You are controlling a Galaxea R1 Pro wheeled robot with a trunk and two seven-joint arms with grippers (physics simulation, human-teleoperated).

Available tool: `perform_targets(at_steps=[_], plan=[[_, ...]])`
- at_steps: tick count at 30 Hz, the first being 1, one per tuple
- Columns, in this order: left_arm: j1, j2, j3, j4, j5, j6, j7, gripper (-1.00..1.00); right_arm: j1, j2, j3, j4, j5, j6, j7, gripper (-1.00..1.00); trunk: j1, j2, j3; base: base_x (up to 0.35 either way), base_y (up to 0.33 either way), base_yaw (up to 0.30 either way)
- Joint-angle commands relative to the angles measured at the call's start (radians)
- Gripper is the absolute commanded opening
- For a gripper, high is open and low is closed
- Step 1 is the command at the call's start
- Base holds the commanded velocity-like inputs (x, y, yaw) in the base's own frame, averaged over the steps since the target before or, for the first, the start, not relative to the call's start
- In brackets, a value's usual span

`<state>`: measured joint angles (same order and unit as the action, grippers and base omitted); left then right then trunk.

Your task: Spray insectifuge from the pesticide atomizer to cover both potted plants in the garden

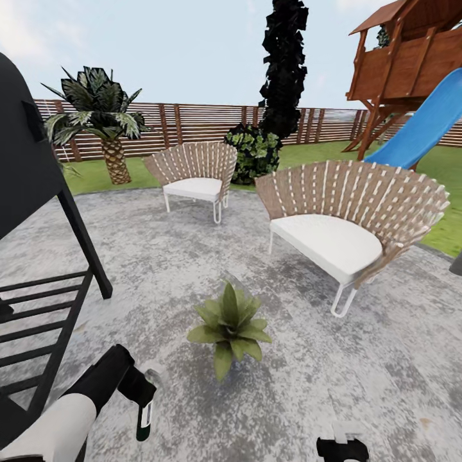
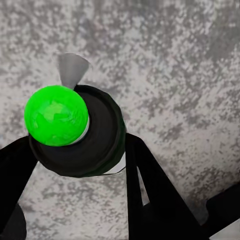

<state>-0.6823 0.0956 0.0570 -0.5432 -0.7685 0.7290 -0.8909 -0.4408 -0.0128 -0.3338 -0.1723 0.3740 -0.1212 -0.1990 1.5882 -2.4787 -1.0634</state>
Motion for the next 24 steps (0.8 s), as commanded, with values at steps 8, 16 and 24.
perform_targets(at_steps=[8, 16, 24], plan=[[-0.009, -0.002, 0.004, -0.001, -0.008, 0.009, -0.009, -1.00, -0.001, -0.002, -0.009, 0.001, 0.010, -0.005, -0.002, 1.00, 0.000, 0.000, -0.001, 0.307, 0.141, 0.000], [-0.131, 0.019, -0.047, -0.001, -0.265, 0.018, -0.468, -1.00, -0.001, -0.004, -0.008, 0.002, 0.015, -0.005, 0.005, 1.00, 0.000, 0.000, -0.001, 0.155, -0.044, 0.000], [-0.128, 0.021, -0.052, -0.057, -0.313, 0.016, -0.528, -1.00, 0.002, -0.010, -0.008, 0.002, 0.017, -0.005, 0.006, 1.00, 0.000, 0.000, -0.001, 0.000, 0.000, 0.000]])
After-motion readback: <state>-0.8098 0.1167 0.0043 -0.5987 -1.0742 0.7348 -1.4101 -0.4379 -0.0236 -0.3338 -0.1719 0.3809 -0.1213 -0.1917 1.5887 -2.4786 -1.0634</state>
